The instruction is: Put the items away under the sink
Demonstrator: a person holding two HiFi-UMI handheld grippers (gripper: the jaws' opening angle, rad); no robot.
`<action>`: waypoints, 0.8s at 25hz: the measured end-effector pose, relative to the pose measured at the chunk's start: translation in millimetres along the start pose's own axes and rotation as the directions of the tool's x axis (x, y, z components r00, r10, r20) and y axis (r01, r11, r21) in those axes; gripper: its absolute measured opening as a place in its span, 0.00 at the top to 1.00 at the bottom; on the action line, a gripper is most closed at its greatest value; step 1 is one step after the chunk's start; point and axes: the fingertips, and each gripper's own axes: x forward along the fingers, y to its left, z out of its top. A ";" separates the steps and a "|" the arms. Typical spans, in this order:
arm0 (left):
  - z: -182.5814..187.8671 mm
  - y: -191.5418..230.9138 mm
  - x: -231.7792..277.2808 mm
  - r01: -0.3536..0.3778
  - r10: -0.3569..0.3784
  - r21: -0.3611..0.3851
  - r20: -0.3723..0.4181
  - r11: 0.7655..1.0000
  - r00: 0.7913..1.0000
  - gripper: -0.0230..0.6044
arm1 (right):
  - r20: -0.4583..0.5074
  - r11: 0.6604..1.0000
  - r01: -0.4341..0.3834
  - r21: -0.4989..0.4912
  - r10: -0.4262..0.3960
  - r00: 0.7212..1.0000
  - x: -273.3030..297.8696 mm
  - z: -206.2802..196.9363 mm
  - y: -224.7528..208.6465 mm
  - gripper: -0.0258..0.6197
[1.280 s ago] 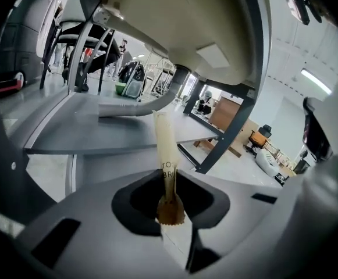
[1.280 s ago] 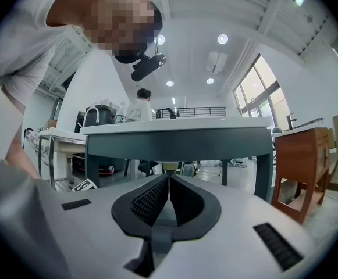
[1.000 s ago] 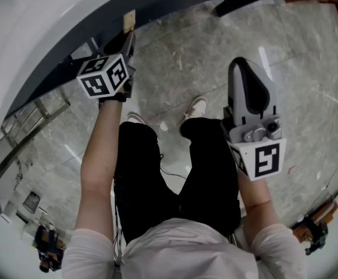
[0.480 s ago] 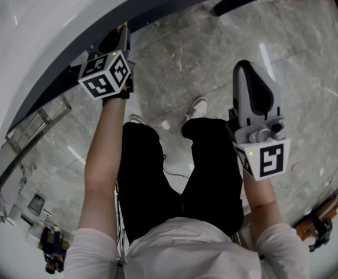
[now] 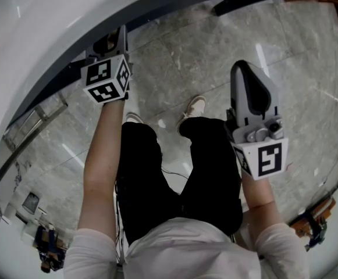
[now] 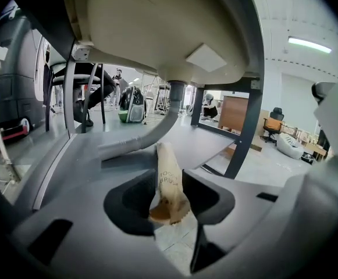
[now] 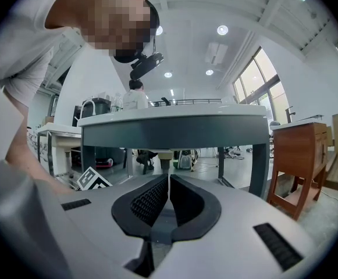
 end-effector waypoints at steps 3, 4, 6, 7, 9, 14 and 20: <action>-0.7 5.1 -0.7 -0.001 0.001 -0.022 0.016 1.000 1.000 0.72 | -0.009 1.000 -0.010 -0.002 0.010 1.000 1.8 0.6 5.5 0.90; -0.8 7.3 -0.7 -0.003 0.003 -0.028 0.022 1.000 1.000 0.71 | -0.012 1.000 -0.013 -0.004 0.013 1.000 2.6 0.9 7.0 0.90; 1.0 13.0 -3.6 -0.017 0.018 -0.030 0.036 0.999 0.999 0.71 | -0.019 1.000 -0.020 -0.005 0.020 1.000 4.3 0.9 9.5 0.90; 2.6 16.0 -6.2 -0.027 0.028 -0.027 0.046 0.999 0.999 0.71 | -0.024 1.000 -0.022 -0.003 0.022 0.999 5.0 0.3 10.6 0.90; 3.7 20.2 -11.0 -0.039 0.040 -0.023 0.059 0.999 0.997 0.71 | -0.035 1.000 -0.024 -0.001 0.024 0.999 5.8 -1.1 12.8 0.90; 10.2 25.0 -26.5 -0.073 0.073 -0.012 0.094 0.997 0.993 0.76 | -0.060 0.999 -0.039 -0.009 0.038 0.997 8.1 2.9 20.2 0.90; 17.2 -1.9 -60.6 -0.027 0.027 -0.005 0.088 1.000 0.996 0.96 | -0.082 0.998 -0.065 0.026 0.066 0.994 2.2 22.7 34.7 0.90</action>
